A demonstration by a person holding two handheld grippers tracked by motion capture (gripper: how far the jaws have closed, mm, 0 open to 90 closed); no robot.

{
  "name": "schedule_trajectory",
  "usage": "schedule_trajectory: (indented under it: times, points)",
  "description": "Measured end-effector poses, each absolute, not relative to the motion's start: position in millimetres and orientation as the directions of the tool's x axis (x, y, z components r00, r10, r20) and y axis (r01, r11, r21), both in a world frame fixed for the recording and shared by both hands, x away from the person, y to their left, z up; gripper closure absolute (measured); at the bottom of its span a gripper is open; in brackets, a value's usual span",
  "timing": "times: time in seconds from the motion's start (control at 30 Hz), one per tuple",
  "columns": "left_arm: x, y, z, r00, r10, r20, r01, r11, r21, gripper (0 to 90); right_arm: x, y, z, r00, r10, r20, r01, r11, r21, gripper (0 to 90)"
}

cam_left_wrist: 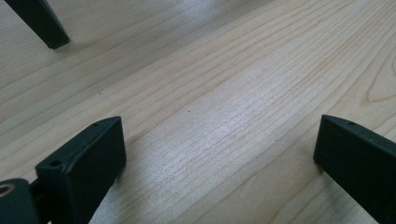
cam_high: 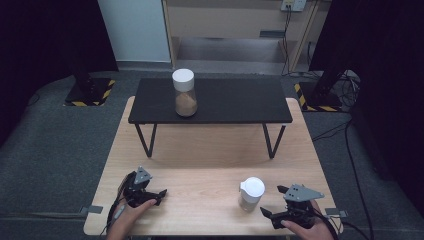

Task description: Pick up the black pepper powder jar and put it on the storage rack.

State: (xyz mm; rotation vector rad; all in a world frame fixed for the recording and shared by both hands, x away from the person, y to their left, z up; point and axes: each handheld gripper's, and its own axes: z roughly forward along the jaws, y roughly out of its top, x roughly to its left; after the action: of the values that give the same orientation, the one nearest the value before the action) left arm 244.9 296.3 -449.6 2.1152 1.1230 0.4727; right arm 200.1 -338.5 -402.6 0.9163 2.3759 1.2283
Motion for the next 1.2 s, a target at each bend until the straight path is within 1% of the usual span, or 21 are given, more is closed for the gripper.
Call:
schedule_trajectory:
  times: [0.83, 1.03, 1.2]
  points:
    - [245, 296, -450, 0.561, 0.828, 0.000, 0.579, -0.391, 0.716, 1.0, 214, -313, -409, -0.774, 0.634, 0.005, 0.376, 0.452, 0.809, 6.0]
    - [245, 296, -450, 0.561, 0.828, -0.001, 0.579, -0.391, 0.716, 1.0, 218, -307, -411, -0.785, 0.620, 0.008, 0.372, 0.461, 0.805, 7.9]
    - [245, 296, -449, 0.561, 0.828, -0.001, 0.579, -0.391, 0.715, 1.0, 220, -299, -413, -0.791, 0.612, 0.004, 0.370, 0.473, 0.800, 11.1]
